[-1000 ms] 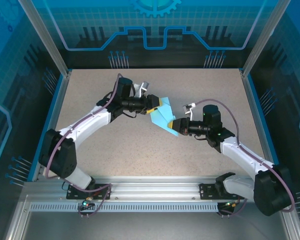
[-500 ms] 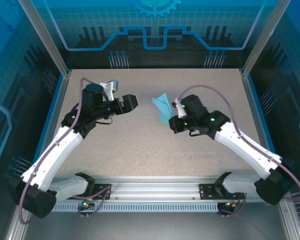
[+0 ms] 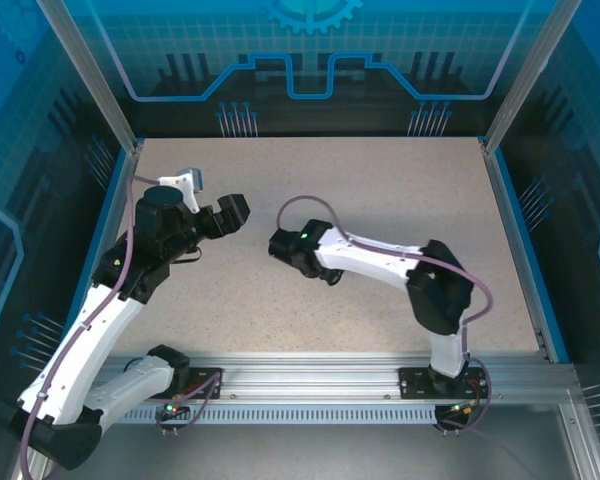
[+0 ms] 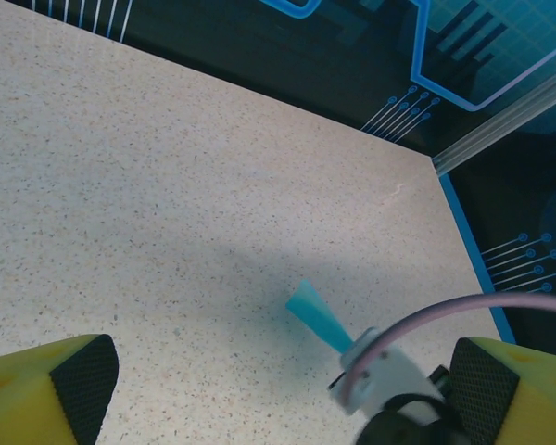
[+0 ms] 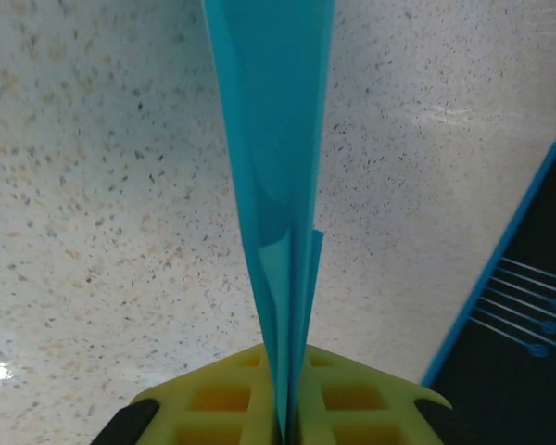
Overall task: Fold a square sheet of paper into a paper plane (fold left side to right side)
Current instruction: Turn over the paper at the center of the table.
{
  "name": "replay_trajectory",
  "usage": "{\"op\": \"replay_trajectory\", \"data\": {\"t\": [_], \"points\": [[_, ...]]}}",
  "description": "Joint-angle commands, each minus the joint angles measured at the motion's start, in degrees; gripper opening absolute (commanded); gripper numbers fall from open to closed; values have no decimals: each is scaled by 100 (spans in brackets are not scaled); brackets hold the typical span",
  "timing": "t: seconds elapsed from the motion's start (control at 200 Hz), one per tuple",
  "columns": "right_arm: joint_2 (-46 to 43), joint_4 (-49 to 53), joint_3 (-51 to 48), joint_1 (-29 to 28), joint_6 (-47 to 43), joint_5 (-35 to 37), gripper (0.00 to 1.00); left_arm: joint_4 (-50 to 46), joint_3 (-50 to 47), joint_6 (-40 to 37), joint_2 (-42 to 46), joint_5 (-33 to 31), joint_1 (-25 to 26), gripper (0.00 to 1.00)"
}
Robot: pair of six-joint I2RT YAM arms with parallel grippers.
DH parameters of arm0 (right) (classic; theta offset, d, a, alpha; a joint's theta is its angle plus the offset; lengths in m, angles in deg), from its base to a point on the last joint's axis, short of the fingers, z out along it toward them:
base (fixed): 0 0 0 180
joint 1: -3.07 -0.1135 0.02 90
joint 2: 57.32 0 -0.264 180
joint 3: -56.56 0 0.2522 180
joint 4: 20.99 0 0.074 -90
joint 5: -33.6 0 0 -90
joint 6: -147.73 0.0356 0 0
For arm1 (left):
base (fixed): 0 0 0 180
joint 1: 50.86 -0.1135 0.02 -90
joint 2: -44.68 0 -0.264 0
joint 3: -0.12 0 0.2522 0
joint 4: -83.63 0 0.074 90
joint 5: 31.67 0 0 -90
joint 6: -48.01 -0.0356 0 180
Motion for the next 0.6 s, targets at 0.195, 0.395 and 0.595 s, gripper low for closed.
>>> {"op": "replay_trajectory", "data": {"t": [0.195,0.395,0.595], "points": [[1151,550,407,-462,-441,55,13,-175,-98,-66,-35,-63,-54,96],[1164,278,317,-551,-761,-1045,23,-258,-19,6,-202,129,-59,97],[717,130,209,-538,-634,-1830,47,-355,143,125,-550,593,-105,97]]}}
